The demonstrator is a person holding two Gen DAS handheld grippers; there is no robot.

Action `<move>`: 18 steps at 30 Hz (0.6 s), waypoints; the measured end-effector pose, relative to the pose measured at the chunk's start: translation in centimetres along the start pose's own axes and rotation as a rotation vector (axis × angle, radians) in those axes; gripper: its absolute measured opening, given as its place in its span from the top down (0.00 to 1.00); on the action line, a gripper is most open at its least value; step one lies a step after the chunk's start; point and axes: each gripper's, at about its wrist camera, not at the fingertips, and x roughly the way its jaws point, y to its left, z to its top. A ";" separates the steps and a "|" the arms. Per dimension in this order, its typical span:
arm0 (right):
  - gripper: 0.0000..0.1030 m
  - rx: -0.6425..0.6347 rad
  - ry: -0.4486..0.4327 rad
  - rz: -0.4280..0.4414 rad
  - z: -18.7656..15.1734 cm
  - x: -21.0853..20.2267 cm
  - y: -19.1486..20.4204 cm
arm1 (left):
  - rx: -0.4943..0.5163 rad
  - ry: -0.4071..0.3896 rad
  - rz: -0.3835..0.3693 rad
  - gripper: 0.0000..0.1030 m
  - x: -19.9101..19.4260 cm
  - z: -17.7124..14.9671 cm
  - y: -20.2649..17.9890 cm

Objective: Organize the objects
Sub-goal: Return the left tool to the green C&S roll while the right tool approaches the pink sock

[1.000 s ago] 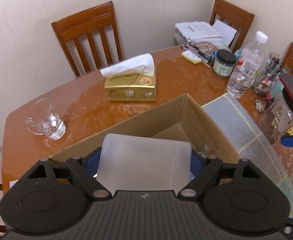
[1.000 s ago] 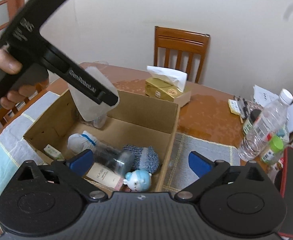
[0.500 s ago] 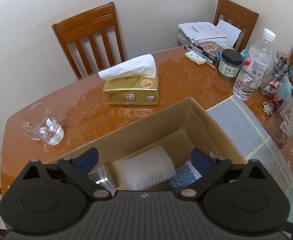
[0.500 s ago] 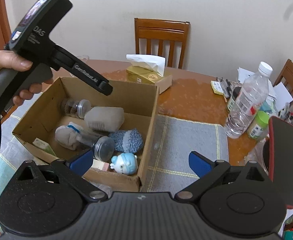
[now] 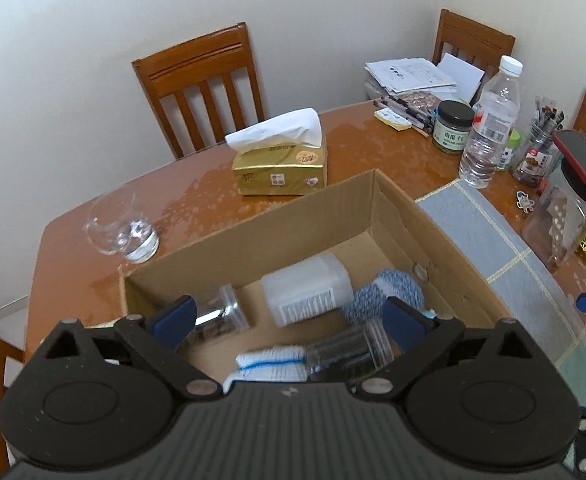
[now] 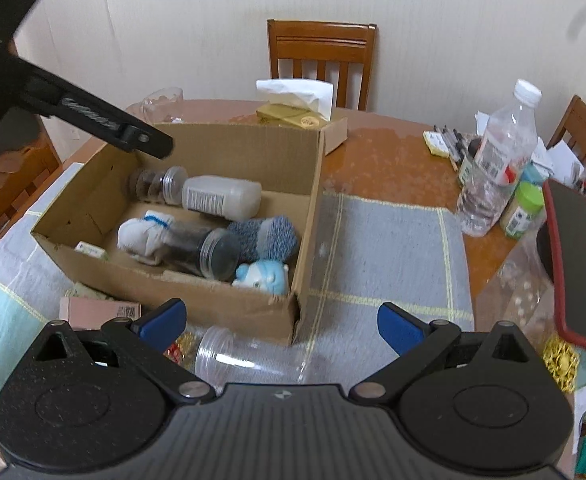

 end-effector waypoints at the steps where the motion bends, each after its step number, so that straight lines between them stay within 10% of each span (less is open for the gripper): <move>1: 0.00 0.005 0.005 0.005 -0.3 0.0 0.0 | -0.010 -0.004 0.005 0.04 -0.5 -0.5 0.0; 18: 0.00 -0.036 0.063 0.107 -5.4 1.6 1.0 | -0.198 0.023 0.072 0.03 -5.1 -9.9 -0.9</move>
